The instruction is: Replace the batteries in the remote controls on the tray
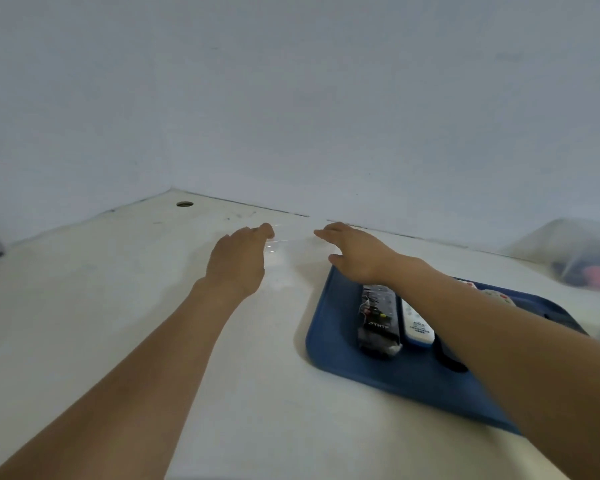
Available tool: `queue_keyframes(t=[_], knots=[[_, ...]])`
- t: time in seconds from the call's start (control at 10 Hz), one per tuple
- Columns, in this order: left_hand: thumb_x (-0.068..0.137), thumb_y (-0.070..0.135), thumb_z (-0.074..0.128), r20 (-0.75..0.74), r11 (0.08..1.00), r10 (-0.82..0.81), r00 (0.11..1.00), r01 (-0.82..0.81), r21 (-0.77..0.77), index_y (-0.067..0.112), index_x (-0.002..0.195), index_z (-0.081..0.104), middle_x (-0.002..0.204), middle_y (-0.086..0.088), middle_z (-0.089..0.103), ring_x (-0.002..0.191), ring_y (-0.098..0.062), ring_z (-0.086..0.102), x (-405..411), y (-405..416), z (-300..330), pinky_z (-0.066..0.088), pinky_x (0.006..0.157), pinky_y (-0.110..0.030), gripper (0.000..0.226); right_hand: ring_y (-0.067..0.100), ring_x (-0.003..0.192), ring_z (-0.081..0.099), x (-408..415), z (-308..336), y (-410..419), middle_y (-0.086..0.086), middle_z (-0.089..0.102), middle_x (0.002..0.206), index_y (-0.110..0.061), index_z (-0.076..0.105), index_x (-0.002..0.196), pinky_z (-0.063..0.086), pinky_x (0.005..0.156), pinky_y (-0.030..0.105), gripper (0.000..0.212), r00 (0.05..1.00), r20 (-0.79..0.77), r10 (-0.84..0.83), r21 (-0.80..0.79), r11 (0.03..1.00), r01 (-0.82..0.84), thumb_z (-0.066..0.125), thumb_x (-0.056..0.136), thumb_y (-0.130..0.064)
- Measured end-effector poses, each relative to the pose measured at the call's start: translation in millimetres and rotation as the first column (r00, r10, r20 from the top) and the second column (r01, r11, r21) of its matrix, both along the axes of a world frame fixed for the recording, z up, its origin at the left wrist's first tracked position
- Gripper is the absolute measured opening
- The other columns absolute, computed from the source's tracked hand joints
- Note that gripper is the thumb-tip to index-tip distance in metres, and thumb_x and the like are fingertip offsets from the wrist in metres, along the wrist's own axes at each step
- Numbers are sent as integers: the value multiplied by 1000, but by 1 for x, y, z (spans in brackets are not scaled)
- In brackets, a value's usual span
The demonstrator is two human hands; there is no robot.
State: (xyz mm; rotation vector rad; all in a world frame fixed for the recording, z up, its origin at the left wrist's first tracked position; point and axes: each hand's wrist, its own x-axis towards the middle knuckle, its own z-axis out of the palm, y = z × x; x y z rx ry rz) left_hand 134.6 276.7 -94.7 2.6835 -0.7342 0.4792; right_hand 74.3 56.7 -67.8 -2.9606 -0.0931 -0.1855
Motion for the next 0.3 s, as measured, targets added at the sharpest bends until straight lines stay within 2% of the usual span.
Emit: queue_keyframes(t=[0.1,0.2,0.3], knots=[[100,11,47,35,982,24,999,-30,189,20,161,20,166,-2,26,153,-25,22,5,-5,-11,17,124,-43,67,23,136,43,5,-6,5,-4,22,161,-21,29,156,34,98,22,71,1000,-6,-20,-3,1000,19,41,92,3],[103,17,44,21,973,32,999,-36,226,21,162,15,169,-1,17,155,-26,16,12,-8,-13,12,126,-45,66,22,136,43,10,-10,4,-5,21,162,-21,28,157,33,97,20,73,999,4,-36,40,999,36,41,90,5],[104,22,44,-24,975,34,999,-28,223,22,162,14,170,-1,15,156,-25,13,11,-7,-8,11,126,-48,65,23,143,35,5,-6,7,-4,16,165,-22,22,158,32,107,24,74,1000,-22,-9,31,999,10,40,92,4]])
